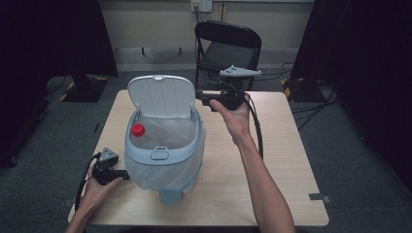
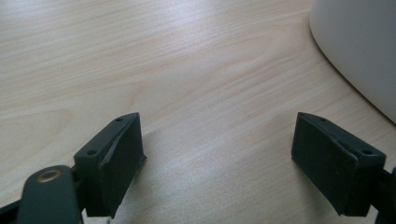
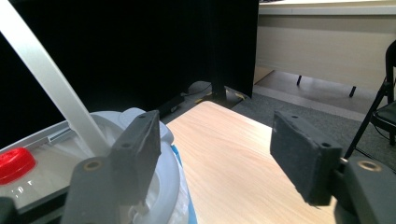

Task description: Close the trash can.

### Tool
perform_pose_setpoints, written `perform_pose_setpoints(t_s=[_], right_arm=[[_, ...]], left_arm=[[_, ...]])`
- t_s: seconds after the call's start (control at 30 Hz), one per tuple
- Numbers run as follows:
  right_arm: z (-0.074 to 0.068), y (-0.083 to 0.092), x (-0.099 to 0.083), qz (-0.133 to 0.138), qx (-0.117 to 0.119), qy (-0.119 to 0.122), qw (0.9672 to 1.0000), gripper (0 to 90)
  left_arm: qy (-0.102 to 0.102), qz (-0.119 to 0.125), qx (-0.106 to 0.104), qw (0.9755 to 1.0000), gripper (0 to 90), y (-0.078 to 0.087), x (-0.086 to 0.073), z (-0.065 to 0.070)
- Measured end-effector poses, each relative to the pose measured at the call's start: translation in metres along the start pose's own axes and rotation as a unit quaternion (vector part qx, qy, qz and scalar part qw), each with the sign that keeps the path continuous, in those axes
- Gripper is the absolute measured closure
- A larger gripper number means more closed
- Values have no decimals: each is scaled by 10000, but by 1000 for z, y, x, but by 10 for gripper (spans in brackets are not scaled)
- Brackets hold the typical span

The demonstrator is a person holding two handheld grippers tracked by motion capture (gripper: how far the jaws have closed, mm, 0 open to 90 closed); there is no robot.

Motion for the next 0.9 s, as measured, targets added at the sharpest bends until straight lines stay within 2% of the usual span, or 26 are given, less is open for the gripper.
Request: perform_pose_setpoints(t_s=[0.07, 0.27, 0.4, 0.5, 0.57, 0.77, 0.9], right_arm=[[0, 0, 0, 12, 75, 17, 10000, 358], [1, 2, 3, 84, 262, -128, 9995, 355], [-7, 7, 5, 162, 686, -40, 9975, 321], [-16, 8, 5, 104, 730, 136, 9972, 319], [-21, 9, 3, 71, 844, 161, 9963, 309], [-33, 13, -5, -214, 959, 195, 9950, 264], [-43, 13, -11, -341, 1041, 300, 9935, 251]], left_arm=[[0, 1, 0, 10000, 162, 0, 0, 0], [-1, 0, 0, 10000, 162, 0, 0, 0], [0, 1, 0, 10000, 162, 0, 0, 0], [-1, 1, 1, 10000, 162, 0, 0, 0], [-1, 0, 1, 10000, 162, 0, 0, 0], [7, 2, -4, 10000, 162, 0, 0, 0], [1, -3, -3, 10000, 162, 0, 0, 0]])
Point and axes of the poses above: each handheld gripper's, and its own axes: y roughly backward along the jaws, x roughly out of its top, z roughly to its right, the point moved 1 cm from there along -y, roughly forward along the jaws, and after that the axes turned 1 degree about -y, right-handed, at the moved point
